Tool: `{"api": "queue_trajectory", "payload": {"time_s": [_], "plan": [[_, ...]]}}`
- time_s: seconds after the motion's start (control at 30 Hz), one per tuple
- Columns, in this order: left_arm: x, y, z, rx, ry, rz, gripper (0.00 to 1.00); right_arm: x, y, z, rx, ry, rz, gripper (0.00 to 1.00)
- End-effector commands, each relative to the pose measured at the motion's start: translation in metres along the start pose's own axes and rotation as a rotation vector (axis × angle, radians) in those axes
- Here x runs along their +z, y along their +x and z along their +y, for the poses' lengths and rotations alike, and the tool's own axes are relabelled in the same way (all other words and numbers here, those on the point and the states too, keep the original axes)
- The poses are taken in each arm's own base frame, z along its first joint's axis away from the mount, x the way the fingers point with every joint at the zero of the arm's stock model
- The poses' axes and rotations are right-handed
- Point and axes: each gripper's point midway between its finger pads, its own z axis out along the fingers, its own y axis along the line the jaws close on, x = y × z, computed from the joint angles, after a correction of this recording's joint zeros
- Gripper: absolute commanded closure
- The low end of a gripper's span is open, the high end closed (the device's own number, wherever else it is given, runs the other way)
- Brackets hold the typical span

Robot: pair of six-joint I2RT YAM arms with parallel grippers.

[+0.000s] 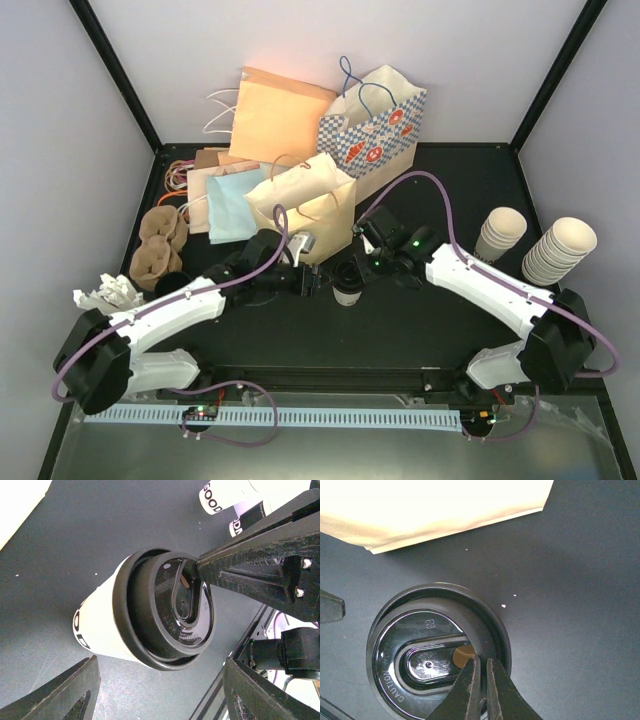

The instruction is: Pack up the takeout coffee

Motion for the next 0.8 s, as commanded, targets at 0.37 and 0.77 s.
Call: {"api": "queue_trajectory", "payload": {"time_s": [0.37, 0.77], "plan": [[0.010, -0.003, 0.000, 0.001, 0.017, 0.017, 0.37, 0.004, -0.003, 0.007, -0.059, 0.035, 0.006, 0.99], [0.017, 0.002, 0.005, 0.009, 0.008, 0.034, 0.53, 0.002, -0.003, 0.006, -0.071, 0.063, 0.000, 0.98]]}}
